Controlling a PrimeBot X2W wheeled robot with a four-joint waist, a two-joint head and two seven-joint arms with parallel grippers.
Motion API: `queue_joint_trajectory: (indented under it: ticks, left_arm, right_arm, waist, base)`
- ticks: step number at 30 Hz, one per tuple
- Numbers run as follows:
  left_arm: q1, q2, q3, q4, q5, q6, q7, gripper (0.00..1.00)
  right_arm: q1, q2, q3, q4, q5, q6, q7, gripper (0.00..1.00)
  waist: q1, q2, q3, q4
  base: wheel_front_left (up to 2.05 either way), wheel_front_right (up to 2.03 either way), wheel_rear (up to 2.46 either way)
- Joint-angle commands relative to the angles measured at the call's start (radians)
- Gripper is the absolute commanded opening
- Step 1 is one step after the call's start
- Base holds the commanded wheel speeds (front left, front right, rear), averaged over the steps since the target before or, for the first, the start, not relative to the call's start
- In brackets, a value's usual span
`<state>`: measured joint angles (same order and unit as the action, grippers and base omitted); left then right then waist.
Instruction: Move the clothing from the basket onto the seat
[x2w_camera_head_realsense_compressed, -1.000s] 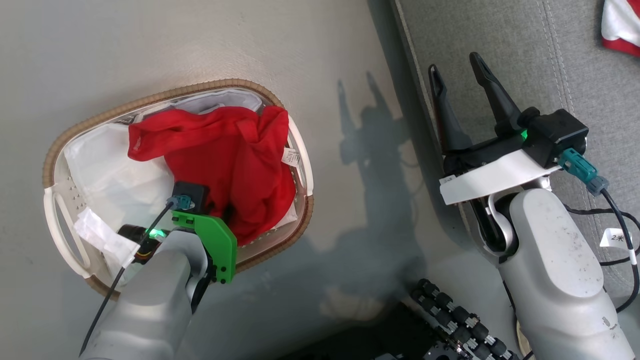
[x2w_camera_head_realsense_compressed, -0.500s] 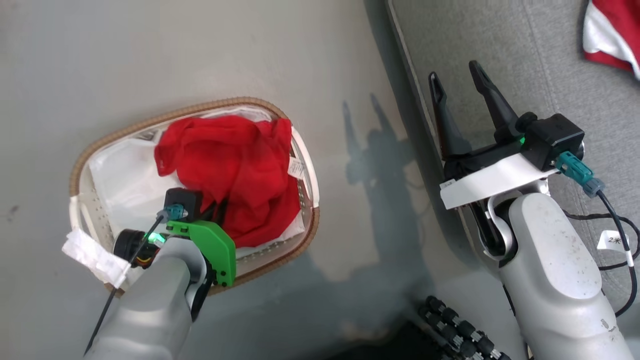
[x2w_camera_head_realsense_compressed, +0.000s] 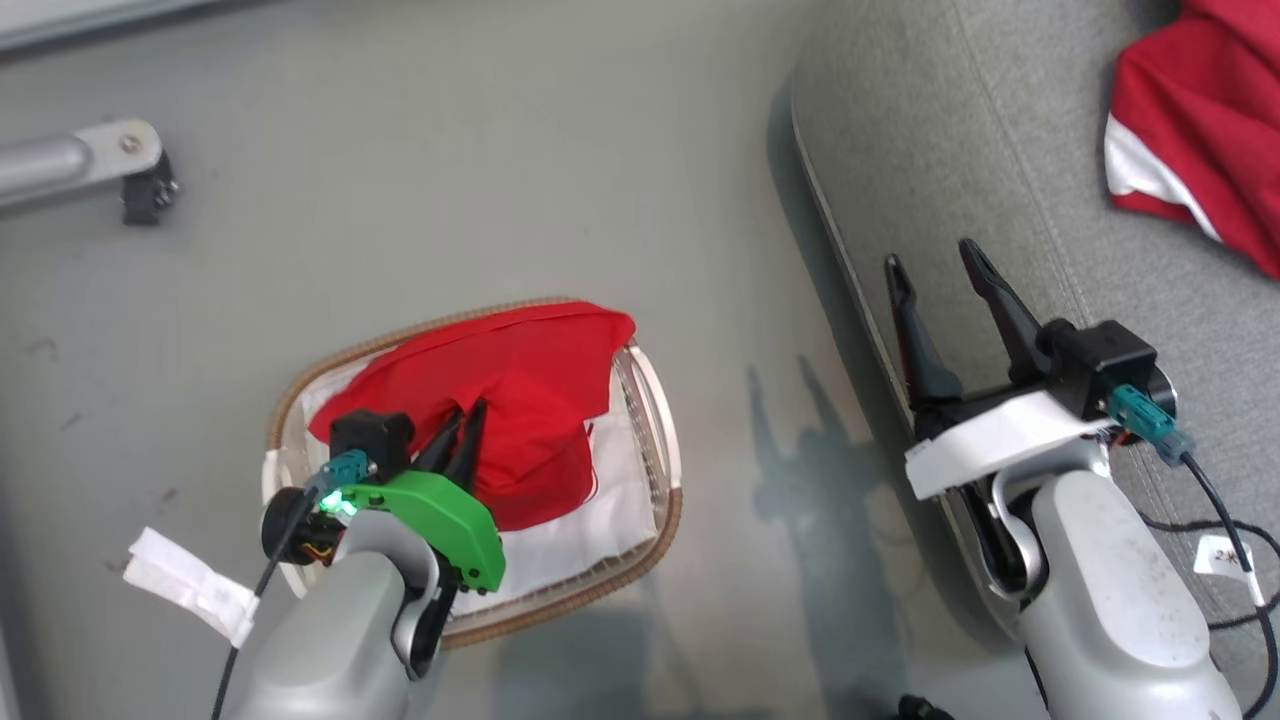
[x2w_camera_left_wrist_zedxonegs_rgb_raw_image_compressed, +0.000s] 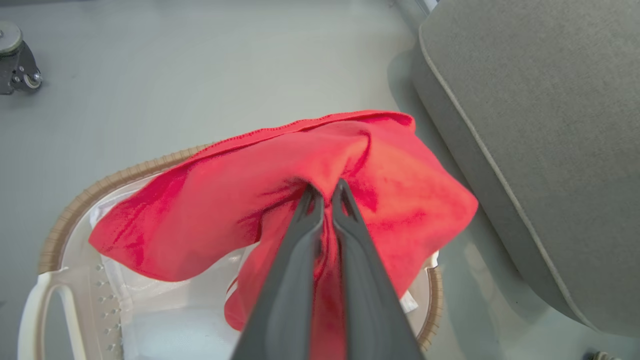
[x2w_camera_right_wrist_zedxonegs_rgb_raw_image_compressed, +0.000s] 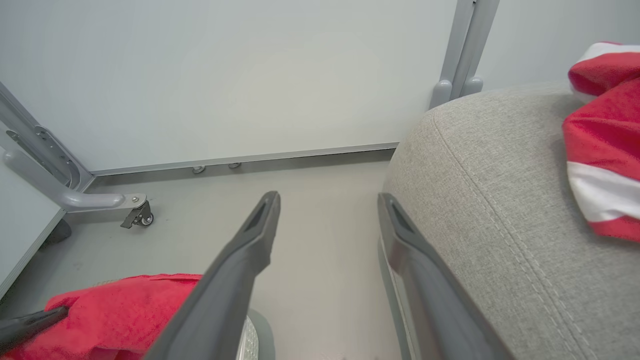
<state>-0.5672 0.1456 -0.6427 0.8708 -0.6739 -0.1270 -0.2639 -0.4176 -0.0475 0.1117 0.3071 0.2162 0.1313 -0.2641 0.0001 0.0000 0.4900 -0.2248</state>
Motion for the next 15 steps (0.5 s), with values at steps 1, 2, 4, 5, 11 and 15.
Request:
queue_joint_trajectory:
  ticks: [1,2,4,5,11,15]
  left_arm:
    - [0.037,-0.008,0.020,-0.029,0.029,0.001,-0.001,0.00]
    - [0.058,-0.012,0.040,-0.053,0.050,0.001,0.000,0.00]
    - [0.093,-0.017,0.079,-0.100,0.086,0.001,-0.001,0.00]
    - [0.108,-0.020,0.094,-0.117,0.102,0.001,0.000,0.00]
    - [0.188,-0.048,0.194,-0.248,0.173,-0.003,-0.001,0.00]
    - [0.223,-0.059,0.244,-0.336,0.213,-0.004,0.000,0.00]
  right_arm:
    - [0.032,-0.006,-0.012,0.008,-0.002,-0.001,0.000,1.00]
    - [0.046,-0.005,-0.019,0.013,-0.007,-0.001,0.000,1.00]
    - [0.067,-0.006,-0.026,0.021,-0.011,-0.001,-0.001,1.00]
    - [0.077,-0.006,-0.029,0.025,-0.014,-0.001,-0.001,1.00]
    - [0.149,-0.006,-0.041,0.044,-0.030,-0.001,0.000,1.00]
    - [0.194,-0.006,-0.034,0.064,-0.034,-0.001,-0.001,1.00]
  waist:
    - [-0.0001,0.0000,-0.127,0.063]
    - [-0.0001,0.0000,-0.149,0.069]
    - [-0.0001,0.0000,-0.181,0.077]
    - [-0.0001,0.0000,-0.197,0.081]
    - [-0.0001,0.0000,-0.283,0.105]
    - [-0.0001,0.0000,-0.337,0.119]
  base:
    - [0.00,0.00,0.00]
    - [0.00,0.00,0.00]
    - [0.00,0.00,0.00]
    - [0.00,0.00,0.00]
    - [0.00,0.00,0.00]
    - [0.00,0.00,0.00]
